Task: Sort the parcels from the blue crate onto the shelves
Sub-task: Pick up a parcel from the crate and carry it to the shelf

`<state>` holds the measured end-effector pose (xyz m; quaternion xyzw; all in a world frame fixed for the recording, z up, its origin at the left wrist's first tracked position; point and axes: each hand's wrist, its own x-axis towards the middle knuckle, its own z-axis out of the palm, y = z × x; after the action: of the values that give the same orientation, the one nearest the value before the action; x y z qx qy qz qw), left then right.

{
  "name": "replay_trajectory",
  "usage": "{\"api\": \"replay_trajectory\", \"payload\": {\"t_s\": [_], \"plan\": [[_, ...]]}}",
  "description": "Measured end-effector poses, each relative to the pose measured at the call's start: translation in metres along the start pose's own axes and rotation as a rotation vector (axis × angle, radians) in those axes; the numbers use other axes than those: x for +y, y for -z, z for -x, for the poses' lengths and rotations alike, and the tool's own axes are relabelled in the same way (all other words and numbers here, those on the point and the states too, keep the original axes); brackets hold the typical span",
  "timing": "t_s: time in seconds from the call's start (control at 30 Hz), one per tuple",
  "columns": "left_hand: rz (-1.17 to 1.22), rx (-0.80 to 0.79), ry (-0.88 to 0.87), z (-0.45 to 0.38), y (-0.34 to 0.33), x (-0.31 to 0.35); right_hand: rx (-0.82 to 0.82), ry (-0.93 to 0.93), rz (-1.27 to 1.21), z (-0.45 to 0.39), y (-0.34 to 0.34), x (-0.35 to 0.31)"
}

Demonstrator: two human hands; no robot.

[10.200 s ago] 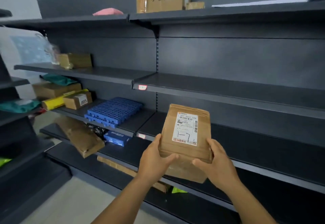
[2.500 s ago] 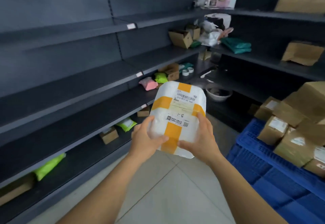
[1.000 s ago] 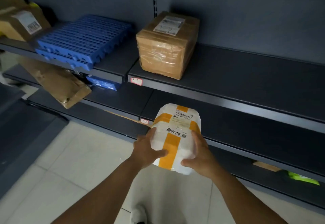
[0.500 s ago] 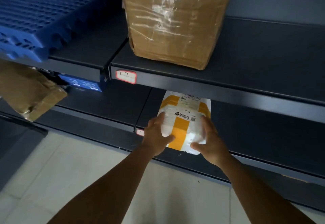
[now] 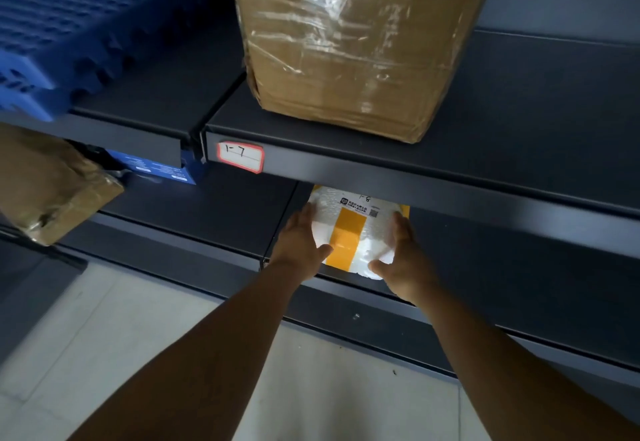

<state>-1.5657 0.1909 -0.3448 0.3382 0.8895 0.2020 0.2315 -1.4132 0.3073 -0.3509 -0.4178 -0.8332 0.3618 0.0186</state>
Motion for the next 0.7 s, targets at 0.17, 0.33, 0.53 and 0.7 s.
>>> {"api": "replay_trajectory", "payload": {"t_s": [0.17, 0.33, 0.53, 0.7], "plan": [[-0.084, -0.036, 0.012, 0.055, 0.005, 0.019, -0.085, -0.001, 0.145, 0.054, 0.02, -0.004], [-0.156, -0.086, -0.036, 0.134, 0.023, 0.059, -0.146, 0.04, 0.298, 0.124, 0.06, -0.014], [-0.344, -0.134, -0.196, 0.22, 0.046, 0.119, -0.113, 0.042, 0.43, 0.215, 0.112, -0.029], [-0.408, -0.138, -0.347, 0.282, 0.06, 0.159, -0.014, -0.053, 0.42, 0.288, 0.145, -0.03]]}}
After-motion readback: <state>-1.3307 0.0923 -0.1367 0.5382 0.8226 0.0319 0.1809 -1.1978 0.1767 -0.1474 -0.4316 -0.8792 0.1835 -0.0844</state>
